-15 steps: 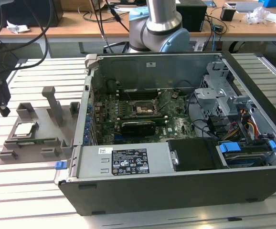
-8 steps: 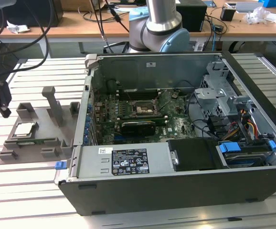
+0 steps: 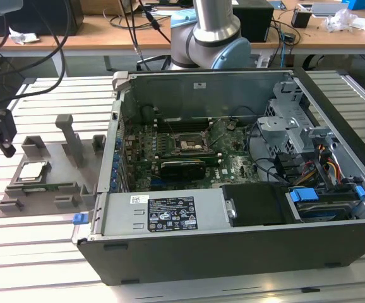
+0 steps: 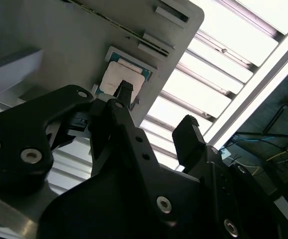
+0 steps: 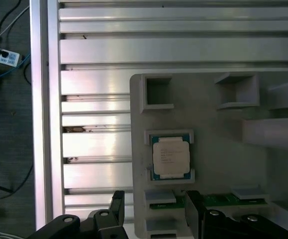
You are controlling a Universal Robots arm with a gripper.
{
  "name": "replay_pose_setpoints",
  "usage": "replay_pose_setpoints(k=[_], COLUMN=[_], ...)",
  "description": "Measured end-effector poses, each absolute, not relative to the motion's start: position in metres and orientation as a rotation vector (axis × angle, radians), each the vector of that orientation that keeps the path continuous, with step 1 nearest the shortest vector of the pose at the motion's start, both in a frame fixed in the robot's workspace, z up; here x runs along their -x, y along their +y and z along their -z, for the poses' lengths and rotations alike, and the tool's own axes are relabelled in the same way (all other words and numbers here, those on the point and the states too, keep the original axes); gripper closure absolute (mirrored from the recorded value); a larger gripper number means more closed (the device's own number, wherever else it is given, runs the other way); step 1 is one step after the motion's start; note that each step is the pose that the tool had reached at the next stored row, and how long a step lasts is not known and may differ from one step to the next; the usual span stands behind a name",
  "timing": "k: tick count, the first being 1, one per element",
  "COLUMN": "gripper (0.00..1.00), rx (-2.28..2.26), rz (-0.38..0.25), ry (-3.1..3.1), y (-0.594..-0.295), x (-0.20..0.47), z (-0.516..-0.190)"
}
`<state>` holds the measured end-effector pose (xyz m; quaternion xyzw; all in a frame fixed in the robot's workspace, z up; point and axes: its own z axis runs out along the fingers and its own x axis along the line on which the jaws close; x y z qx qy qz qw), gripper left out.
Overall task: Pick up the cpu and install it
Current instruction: 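Pick up the cpu and move it towards the insertion slot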
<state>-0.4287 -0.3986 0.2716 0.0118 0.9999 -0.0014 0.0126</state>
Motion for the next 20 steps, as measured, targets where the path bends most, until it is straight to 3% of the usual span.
replay_pose_setpoints(k=[20], gripper=[0.40], rx=[-0.036], rz=[0.004], ry=[3.116], y=[-0.399], x=[0.428], z=[-0.258])
